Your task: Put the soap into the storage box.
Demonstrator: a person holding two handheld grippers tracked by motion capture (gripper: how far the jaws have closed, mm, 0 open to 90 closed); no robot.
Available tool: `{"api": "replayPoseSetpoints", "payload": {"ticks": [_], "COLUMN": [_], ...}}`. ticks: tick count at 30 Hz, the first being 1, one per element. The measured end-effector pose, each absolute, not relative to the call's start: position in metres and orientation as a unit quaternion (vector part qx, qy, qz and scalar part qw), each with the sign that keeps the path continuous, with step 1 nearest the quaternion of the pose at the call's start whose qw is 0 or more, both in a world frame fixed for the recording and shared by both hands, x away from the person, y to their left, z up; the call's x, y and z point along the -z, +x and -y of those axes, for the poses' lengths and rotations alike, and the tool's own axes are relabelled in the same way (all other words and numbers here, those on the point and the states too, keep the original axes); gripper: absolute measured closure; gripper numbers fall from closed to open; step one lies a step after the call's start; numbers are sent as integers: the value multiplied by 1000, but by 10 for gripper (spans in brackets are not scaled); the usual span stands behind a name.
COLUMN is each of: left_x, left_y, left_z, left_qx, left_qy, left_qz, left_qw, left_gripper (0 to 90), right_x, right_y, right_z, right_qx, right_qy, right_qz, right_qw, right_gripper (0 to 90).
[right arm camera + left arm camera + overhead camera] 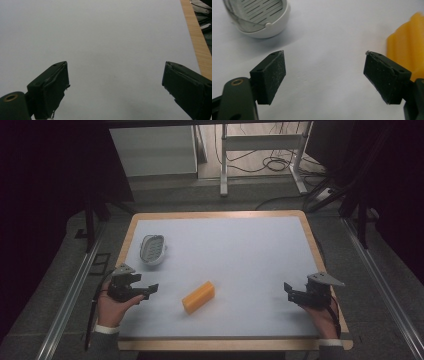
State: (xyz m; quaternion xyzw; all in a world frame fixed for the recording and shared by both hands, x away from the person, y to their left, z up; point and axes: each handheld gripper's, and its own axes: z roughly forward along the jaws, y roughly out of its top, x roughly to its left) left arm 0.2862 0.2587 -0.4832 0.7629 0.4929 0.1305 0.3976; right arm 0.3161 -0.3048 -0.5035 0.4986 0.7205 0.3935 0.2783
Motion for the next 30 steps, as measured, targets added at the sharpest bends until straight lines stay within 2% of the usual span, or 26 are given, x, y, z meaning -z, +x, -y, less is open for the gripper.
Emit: {"api": "replayPoseSetpoints", "payload": {"ticks": [13, 30], "left_x": [455, 446], "left_y": [277, 278], "left_z": [-244, -212], "left_qx": [-137, -120], "left_qy": [791, 812], "left_qz": [-463, -428], "left_qw": [376, 378], "left_gripper": [185, 183], "right_x": [504, 507], "right_y": [314, 313], "right_z": [307, 309], "right_qx": [-393, -378], "right_qy": [503, 501], "right_qz": [-717, -724], "right_qw": [278, 285], "right_gripper": [82, 82]}}
